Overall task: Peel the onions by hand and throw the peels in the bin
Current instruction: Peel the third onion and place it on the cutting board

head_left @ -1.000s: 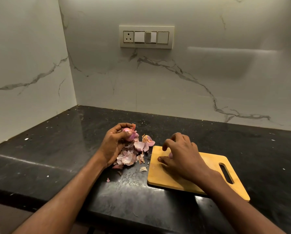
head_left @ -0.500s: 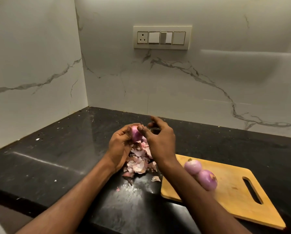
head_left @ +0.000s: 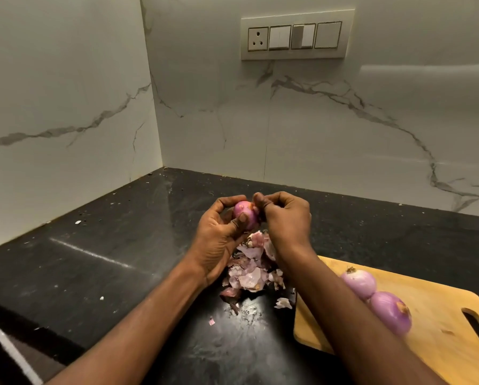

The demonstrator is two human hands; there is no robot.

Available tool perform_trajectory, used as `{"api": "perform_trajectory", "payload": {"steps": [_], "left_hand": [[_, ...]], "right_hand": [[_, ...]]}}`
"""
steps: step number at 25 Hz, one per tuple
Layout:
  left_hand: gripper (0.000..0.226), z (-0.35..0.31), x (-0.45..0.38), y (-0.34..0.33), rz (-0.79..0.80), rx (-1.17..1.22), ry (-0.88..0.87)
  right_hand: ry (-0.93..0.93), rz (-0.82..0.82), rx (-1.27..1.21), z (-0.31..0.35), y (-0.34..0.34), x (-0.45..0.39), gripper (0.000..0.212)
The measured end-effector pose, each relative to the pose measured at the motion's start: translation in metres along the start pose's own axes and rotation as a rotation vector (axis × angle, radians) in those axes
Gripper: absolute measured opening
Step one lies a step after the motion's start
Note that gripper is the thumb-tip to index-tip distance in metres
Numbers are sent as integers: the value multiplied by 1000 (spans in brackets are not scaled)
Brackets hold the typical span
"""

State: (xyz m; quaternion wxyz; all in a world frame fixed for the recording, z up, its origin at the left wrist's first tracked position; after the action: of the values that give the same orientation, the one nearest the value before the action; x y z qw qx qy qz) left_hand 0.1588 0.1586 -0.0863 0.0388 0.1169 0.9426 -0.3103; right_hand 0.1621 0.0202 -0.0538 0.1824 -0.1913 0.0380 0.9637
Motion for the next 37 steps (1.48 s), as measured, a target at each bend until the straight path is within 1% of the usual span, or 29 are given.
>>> {"api": "perform_trajectory", "payload": {"steps": [2,5,7,9,11,12,14,15,19,22,24,26,28,30,31,33,35,37], "left_hand": [[46,1,3,-4,11,-8,2],[41,2,1,-2,-78,60,34],[50,-1,-1,2,-124,118,43],[58,-3,-1,1,-112,149,33],[54,-4,-1,1,-124,126,7],[47,-4,-1,1,-139,104,-3],[35,-5,-2,3,-145,76,-9],[32,-5,-1,3,-133,72,-9],[32,-3,-1,1,-93,6,-9],[40,-3,1,-3,-81,-44,6],[45,-1,3,-4,-62,-38,26],[47,1,3,-2,-85,9,53],[50,4,2,0,-94,56,78],[54,5,4,-5,-67,86,105],[52,5,5,-8,-48,87,112],[41,3,6,-12,-44,76,105],[28,1,4,-10,-65,63,78],[21,-1,5,-9,-104,30,58]], "right_hand": [[-39,-8,-58,-1,4,-4,19],[47,-1,14,6,3,4,21],[80,13,44,4,-2,13,25],[85,18,70,3,-3,17,31],[65,40,73,3,-3,18,41],[56,66,68,3,-3,17,39],[37,105,-5,6,-6,19,22],[43,114,-37,8,-7,20,17],[174,10,-5,12,-1,18,16],[273,-13,73,18,2,20,28],[341,27,108,23,1,21,35],[385,98,157,27,-4,24,31],[441,129,252,28,-10,26,26],[476,140,355,27,-16,29,30],[482,151,388,26,-19,31,33],[464,174,403,26,-25,35,38],[415,189,349,25,-28,38,30],[328,185,258,24,-28,38,19]]}}
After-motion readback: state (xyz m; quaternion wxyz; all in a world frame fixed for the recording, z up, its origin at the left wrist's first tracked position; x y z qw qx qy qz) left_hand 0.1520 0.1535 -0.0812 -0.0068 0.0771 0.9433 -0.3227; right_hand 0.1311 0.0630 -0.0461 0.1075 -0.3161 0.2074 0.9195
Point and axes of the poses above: each hand's wrist, its own x-axis away from the middle knuckle, its own y-axis out of the back of the hand, z = x × y, the point moved 4 cm from there along -x, towards the middle knuckle, and after that the axes turned 6 degrees about y, right-handed, at the moved point
